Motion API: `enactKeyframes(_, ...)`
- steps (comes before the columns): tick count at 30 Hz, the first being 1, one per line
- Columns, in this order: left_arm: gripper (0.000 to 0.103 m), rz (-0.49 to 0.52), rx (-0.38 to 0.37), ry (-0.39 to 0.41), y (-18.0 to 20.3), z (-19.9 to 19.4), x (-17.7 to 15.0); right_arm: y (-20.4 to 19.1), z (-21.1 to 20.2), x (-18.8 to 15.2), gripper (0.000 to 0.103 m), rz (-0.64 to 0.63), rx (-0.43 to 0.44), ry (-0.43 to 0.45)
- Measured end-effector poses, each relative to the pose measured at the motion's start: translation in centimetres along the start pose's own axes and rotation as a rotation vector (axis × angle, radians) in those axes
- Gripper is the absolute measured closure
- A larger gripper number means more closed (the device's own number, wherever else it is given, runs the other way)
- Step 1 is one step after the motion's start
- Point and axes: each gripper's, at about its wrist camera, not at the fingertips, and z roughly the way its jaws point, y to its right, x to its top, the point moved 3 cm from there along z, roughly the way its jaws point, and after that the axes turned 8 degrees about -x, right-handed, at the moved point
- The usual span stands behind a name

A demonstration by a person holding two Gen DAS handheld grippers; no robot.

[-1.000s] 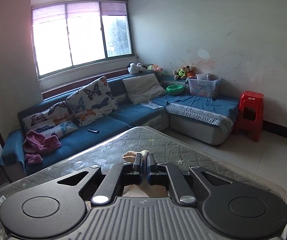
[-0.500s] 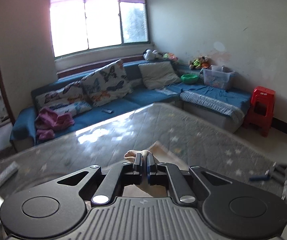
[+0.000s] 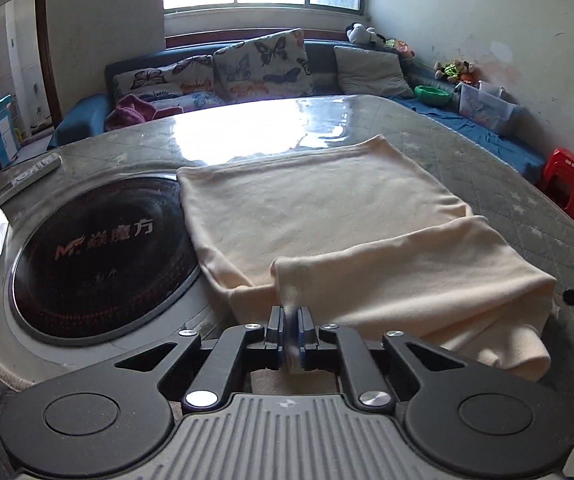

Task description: Fold clothes

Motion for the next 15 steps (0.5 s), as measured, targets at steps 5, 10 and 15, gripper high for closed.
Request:
enactKeyframes(5,0.073,0.001,0.015,0.004,0.4,-0.1,0.4,0.6,0.5,2.4,0.027,0.068,0.091,0.038)
enactKeyframes(10,0.068,-0.011,0.013,0.013,0.8,-0.1,1.0,0.1,2.0,4.9,0.038,0.101,0.162,0.077)
enactKeyframes(15,0.067,-0.009,0.007,0.009,1.3,0.6,1.6,-1.3,5.5,6.4,0.048,0.104,0.206,0.065)
